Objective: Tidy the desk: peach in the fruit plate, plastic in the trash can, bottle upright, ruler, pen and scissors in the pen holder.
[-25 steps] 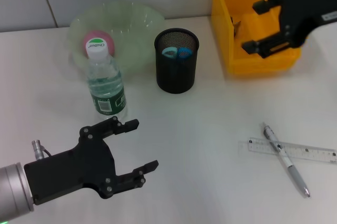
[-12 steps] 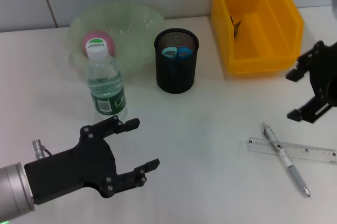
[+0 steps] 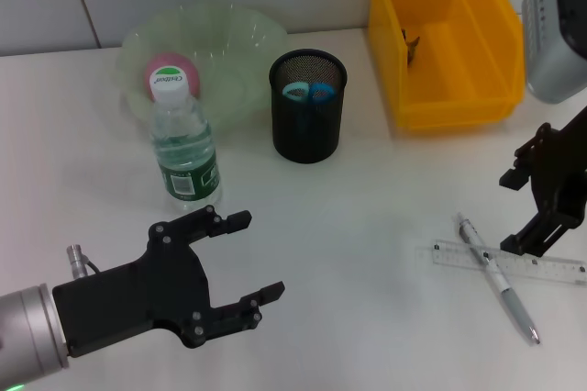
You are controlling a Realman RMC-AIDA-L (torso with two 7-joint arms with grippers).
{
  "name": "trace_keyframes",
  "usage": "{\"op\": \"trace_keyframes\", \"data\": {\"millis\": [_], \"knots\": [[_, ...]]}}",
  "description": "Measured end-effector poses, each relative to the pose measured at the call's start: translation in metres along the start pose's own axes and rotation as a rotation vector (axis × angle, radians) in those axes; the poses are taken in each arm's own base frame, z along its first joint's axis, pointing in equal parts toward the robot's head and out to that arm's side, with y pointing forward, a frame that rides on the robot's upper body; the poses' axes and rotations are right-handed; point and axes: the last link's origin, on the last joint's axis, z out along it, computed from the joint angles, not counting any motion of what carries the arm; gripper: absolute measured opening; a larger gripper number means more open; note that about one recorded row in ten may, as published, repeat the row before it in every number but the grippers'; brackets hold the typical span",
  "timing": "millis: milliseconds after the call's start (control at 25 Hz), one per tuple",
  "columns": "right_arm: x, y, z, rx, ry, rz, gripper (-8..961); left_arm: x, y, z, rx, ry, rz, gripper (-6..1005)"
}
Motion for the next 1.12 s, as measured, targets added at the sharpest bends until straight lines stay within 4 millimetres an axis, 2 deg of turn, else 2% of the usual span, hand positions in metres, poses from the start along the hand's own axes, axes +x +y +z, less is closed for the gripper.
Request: {"op": "trace_keyframes", "data": {"millis": [240, 440, 1120], "knots": [[0.002, -0.011, 0.031, -0.016, 0.013, -0.026, 809, -0.001, 0.0, 0.001, -0.003, -0.001, 0.006, 782], [-0.002, -0.014, 0.046, -0.018, 0.03, -0.051, 797, -0.002, 0.0, 0.001, -0.002, -0.001, 0.004, 781], [-0.005, -0.013, 0.077, -0.046, 0.037, -0.043, 757, -0.003, -0.001, 0.0, 0.003, -0.001, 0.0, 781]]}}
